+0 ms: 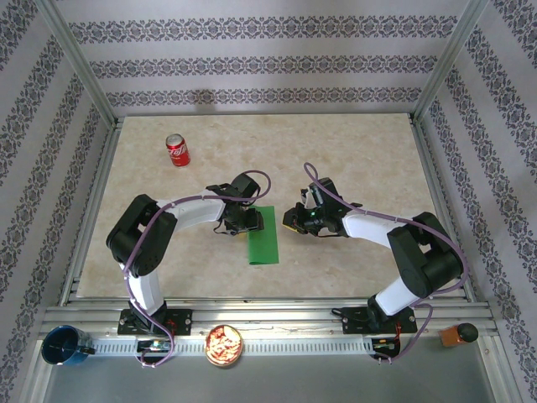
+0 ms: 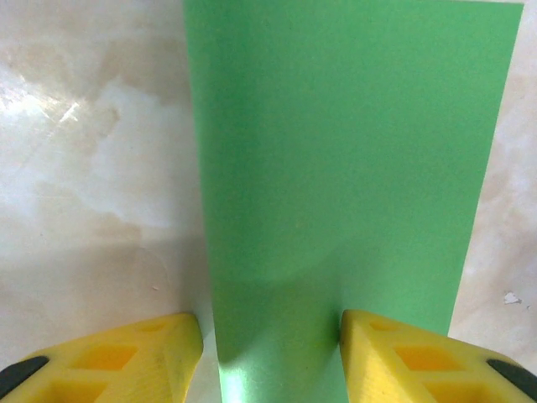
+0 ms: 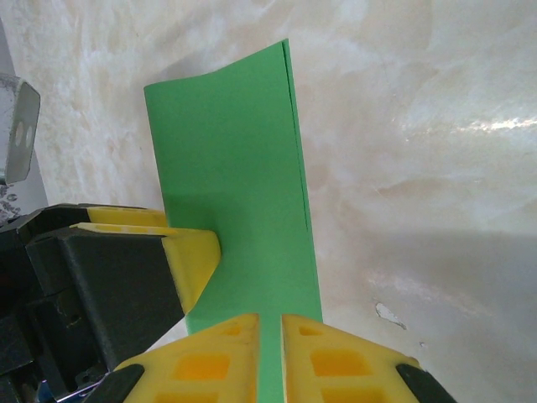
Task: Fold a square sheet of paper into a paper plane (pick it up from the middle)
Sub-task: Hold the square sheet of paper at the center of the table.
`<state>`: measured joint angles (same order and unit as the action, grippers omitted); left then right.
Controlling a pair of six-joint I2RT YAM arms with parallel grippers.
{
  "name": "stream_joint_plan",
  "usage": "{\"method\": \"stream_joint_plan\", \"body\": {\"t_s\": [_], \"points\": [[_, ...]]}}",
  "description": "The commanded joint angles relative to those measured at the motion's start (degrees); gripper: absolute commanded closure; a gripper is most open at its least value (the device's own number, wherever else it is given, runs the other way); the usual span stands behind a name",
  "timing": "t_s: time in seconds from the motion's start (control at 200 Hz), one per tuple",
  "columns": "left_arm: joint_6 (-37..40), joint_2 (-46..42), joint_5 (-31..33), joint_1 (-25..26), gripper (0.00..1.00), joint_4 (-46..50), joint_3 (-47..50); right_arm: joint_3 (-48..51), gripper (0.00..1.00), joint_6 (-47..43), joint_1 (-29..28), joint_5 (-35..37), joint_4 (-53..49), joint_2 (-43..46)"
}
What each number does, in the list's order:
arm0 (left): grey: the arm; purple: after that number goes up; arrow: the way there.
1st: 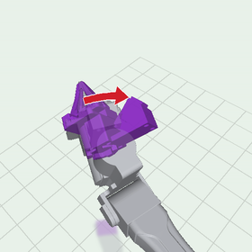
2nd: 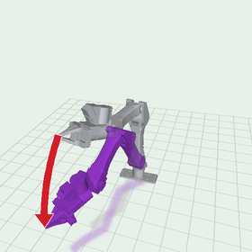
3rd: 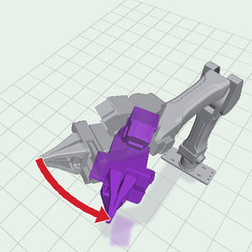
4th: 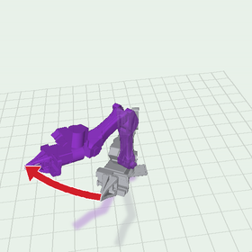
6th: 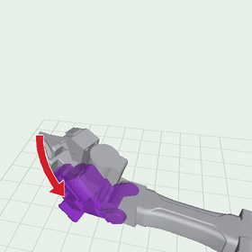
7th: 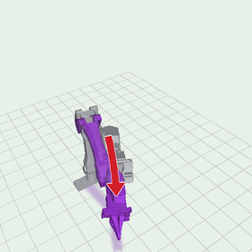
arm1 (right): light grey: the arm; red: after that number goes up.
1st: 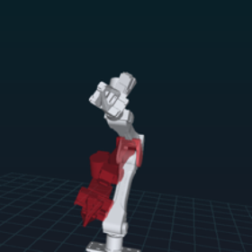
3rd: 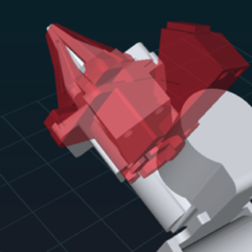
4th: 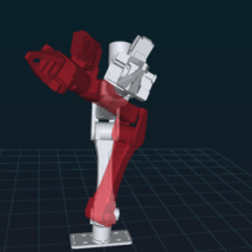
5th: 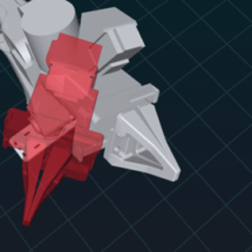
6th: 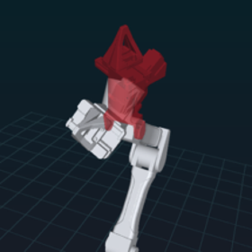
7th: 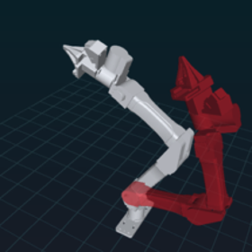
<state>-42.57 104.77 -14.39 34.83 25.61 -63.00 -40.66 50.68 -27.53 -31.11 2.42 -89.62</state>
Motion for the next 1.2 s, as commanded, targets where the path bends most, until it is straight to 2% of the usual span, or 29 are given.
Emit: {"method": "stream_joint_plan", "body": {"t_s": [0.0, 0.495, 0.605, 0.764, 1.194], "points": [[2.15, 5.34, 2.26, 0.33, 0.49, -1.13, 1.23, -0.82, 0.83, -0.42, -0.16, -0.35, 0.40, 0.15], [1.01, 6.17, 1.82, 0.33, 0.49, -2.18, 1.60, -0.38, 0.83, -0.14, -0.11, -1.04, 1.27, -0.81], [1.06, 6.23, 1.68, 0.35, 0.49, -2.09, 1.66, -0.71, 0.88, -0.29, -0.33, -2.21, 1.71, -1.45], [1.15, 6.21, 1.60, 0.33, 0.49, -2.05, 1.70, -1.89, 1.00, -1.60, -1.37, -2.80, 1.19, -3.19], [-0.50, 6.72, 1.01, 0.33, 0.48, -3.11, 1.67, -2.06, 1.00, -1.73, -2.09, -0.88, 0.53, -4.25]]}}
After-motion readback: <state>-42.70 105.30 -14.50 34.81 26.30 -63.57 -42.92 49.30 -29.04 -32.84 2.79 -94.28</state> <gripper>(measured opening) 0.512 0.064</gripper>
